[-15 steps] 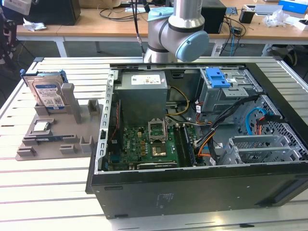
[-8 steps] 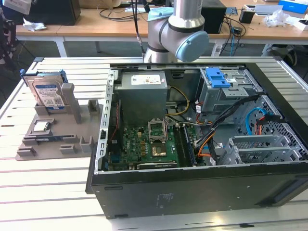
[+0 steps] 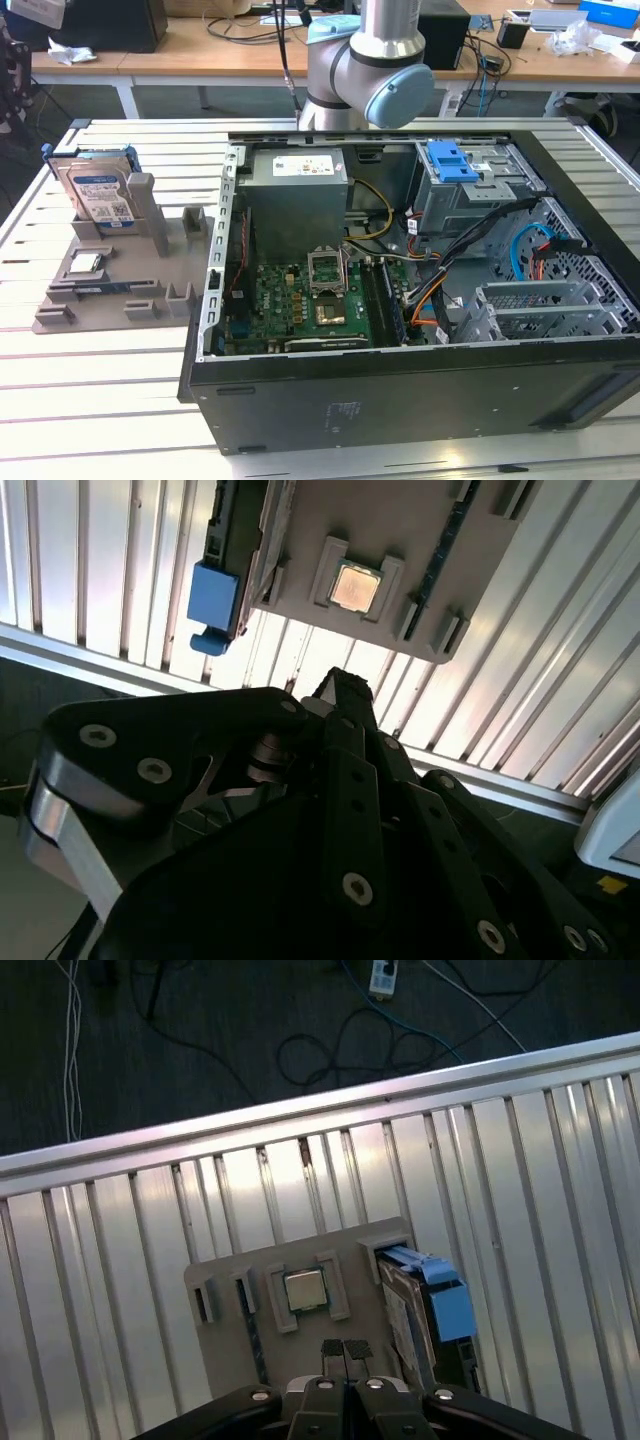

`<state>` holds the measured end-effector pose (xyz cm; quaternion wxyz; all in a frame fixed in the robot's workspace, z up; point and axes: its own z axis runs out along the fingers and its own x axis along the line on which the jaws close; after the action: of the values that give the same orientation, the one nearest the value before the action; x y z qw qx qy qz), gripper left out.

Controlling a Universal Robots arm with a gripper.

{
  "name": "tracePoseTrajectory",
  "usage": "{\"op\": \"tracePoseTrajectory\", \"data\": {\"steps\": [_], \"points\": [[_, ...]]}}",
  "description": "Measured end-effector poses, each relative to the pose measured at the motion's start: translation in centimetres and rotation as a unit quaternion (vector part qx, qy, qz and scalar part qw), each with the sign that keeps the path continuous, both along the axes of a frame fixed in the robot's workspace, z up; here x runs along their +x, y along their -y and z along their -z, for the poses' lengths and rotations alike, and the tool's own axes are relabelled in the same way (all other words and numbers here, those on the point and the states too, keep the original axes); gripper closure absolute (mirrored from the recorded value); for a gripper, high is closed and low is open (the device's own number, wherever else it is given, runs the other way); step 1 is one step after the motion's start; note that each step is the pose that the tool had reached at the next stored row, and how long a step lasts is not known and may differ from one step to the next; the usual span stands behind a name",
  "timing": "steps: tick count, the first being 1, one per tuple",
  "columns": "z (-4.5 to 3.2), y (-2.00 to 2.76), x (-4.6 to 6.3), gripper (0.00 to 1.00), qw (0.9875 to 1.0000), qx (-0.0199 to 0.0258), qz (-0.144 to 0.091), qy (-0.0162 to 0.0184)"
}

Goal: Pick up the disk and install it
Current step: 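Pick up the disk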

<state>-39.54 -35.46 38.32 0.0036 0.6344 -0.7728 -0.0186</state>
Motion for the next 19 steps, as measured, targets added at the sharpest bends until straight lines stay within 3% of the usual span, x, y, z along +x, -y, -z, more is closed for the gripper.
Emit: {"op": "tracePoseTrajectory", "data": {"steps": [5, 8, 13, 15, 16, 19], "points": [[0.00, 0.00, 0.00, 0.89, 0.9996, -0.0003, -0.028, 0.0000], [0.00, 0.00, 0.00, 0.89, 0.9983, -0.0006, -0.058, 0.0000], [0.00, 0.00, 0.00, 0.89, 0.9983, -0.0006, -0.058, 0.0000], [0.00, 0.00, 0.00, 0.76, 0.9983, -0.0006, -0.058, 0.0000], [0.00, 0.00, 0.00, 0.76, 0.9983, -0.0006, -0.058, 0.0000], [0.00, 0.00, 0.00, 0.58, 0.9983, -0.0006, -0.058, 0.0000]]}}
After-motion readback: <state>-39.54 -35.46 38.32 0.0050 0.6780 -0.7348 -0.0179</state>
